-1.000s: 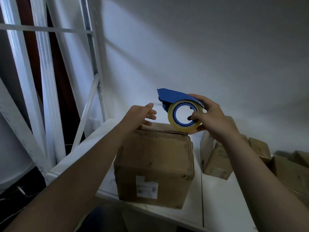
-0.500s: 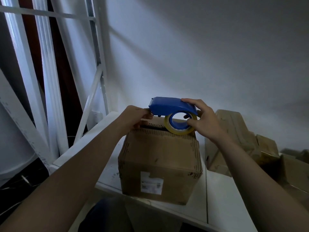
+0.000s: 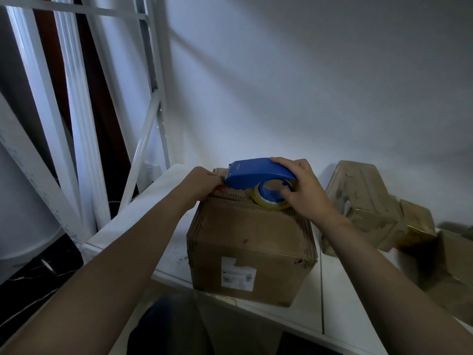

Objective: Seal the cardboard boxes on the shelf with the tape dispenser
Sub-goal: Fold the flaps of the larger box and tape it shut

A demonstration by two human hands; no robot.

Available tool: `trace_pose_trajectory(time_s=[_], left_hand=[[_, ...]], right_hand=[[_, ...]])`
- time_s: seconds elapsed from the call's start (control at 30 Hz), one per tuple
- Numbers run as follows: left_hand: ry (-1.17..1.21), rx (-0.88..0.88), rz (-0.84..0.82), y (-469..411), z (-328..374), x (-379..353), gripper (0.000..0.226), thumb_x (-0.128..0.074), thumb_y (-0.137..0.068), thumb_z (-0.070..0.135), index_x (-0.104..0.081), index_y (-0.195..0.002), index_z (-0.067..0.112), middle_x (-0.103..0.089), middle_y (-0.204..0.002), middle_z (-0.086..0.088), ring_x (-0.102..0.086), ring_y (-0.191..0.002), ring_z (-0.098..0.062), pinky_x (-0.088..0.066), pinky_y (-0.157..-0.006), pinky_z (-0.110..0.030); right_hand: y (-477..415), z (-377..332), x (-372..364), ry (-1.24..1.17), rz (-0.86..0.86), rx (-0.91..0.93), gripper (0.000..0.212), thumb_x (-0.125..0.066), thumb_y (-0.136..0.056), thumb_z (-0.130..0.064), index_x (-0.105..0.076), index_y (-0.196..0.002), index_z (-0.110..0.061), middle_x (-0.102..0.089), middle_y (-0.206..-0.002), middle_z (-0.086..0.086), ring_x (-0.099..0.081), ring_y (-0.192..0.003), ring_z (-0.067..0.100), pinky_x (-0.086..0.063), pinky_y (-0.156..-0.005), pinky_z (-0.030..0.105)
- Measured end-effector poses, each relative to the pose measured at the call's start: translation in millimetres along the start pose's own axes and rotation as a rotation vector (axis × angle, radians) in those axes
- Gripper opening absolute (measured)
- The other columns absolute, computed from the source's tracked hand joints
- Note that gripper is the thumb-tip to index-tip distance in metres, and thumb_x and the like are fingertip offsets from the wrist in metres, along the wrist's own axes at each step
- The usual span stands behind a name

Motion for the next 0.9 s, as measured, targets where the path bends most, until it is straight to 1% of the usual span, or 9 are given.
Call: trace_pose_trajectory(time_s=[0.07,0.13,0.2,0.33,0.4,0.53,0.6,0.7,0.9], left_hand=[[0.019,0.01,-0.011,-1,-7,3,0.025,-0.063,-0.097,0.03,-0.068,-0.09,0.007,-0.065,-0.085,-0.009,-0.058,-0.074,-0.019,-0.047,-0.066,-0.025],[0.02,0.034,-0.011,-3,-14,5,0.028,-0.064,-0.096,0.034,-0.064,-0.079,0.012,-0.062,-0.082,-0.008,-0.054,-0.074,-0.02,-0.043,-0.063,-0.026],[0.027,0.067,-0.013,-5,-18,8,0.03,-0.066,-0.094,0.037,-0.061,-0.077,0.013,-0.062,-0.084,-0.008,-0.054,-0.077,-0.021,-0.04,-0.061,-0.027],[0.011,0.093,-0.012,-9,-23,15,0.031,-0.071,-0.09,0.039,-0.063,-0.089,0.009,-0.065,-0.091,-0.007,-0.059,-0.09,-0.022,-0.04,-0.065,-0.032],[0.002,0.096,0.007,-12,-29,25,0.034,-0.072,-0.089,0.039,-0.068,-0.095,0.006,-0.068,-0.092,-0.006,-0.06,-0.091,-0.021,-0.04,-0.068,-0.033],[0.083,0.099,-0.02,-10,-54,48,0.022,-0.067,-0.095,0.032,-0.074,-0.096,0.011,-0.07,-0.089,0.001,-0.056,-0.083,-0.012,-0.035,-0.08,-0.036],[0.115,0.116,-0.059,-8,-68,53,0.023,-0.065,-0.096,0.033,-0.075,-0.098,0.013,-0.071,-0.093,0.002,-0.057,-0.089,-0.013,-0.035,-0.076,-0.034],[0.144,0.115,-0.072,-10,-78,57,0.025,-0.064,-0.097,0.036,-0.075,-0.101,0.014,-0.072,-0.101,0.001,-0.058,-0.098,-0.015,-0.036,-0.073,-0.033],[0.169,0.078,-0.078,-19,-89,66,0.023,-0.066,-0.095,0.04,-0.078,-0.093,0.02,-0.075,-0.097,0.004,-0.062,-0.098,-0.014,-0.038,-0.081,-0.036]], right_hand=[[-1,-2,-4,0.027,0.007,0.022,0.074,-0.06,-0.085,0.01,-0.05,-0.143,-0.034,-0.043,-0.111,0.002,-0.046,-0.098,0.0,-0.036,-0.086,0.004],[-3,-6,-5,0.038,0.011,0.04,0.073,-0.058,-0.085,0.012,-0.052,-0.142,-0.033,-0.044,-0.111,0.003,-0.044,-0.093,0.003,-0.034,-0.086,0.002],[-3,-9,-4,0.046,0.013,0.051,0.072,-0.059,-0.084,0.012,-0.055,-0.141,-0.033,-0.044,-0.111,0.003,-0.044,-0.094,0.004,-0.034,-0.087,0.002],[-2,-13,-5,0.083,0.016,0.067,0.072,-0.059,-0.084,0.011,-0.055,-0.141,-0.033,-0.044,-0.109,0.001,-0.044,-0.096,-0.005,-0.033,-0.085,0.002],[-2,-13,-4,0.108,0.02,0.061,0.073,-0.058,-0.084,0.012,-0.055,-0.14,-0.034,-0.043,-0.109,-0.001,-0.043,-0.093,0.001,-0.034,-0.085,0.003],[3,-6,6,0.157,0.042,0.061,0.077,-0.056,-0.082,0.013,-0.055,-0.135,-0.041,-0.043,-0.11,-0.001,-0.044,-0.097,0.011,-0.04,-0.085,0.013],[6,-5,7,0.175,0.043,0.061,0.078,-0.056,-0.082,0.014,-0.054,-0.135,-0.043,-0.043,-0.113,0.0,-0.044,-0.1,0.012,-0.042,-0.086,0.018],[6,-8,2,0.21,0.03,0.057,0.075,-0.057,-0.083,0.012,-0.055,-0.137,-0.04,-0.041,-0.116,-0.003,-0.043,-0.101,0.01,-0.038,-0.085,0.013],[5,-15,0,0.289,0.021,0.059,0.075,-0.057,-0.084,0.009,-0.053,-0.141,-0.04,-0.04,-0.116,-0.005,-0.047,-0.096,0.015,-0.052,-0.079,0.037]])
Point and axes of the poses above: each hand's wrist, its own y-axis away from the middle knuckle, its own x-axis out of the back of the hand, z = x × y, the point moved 3 cm from there along -y, towards the middle knuckle
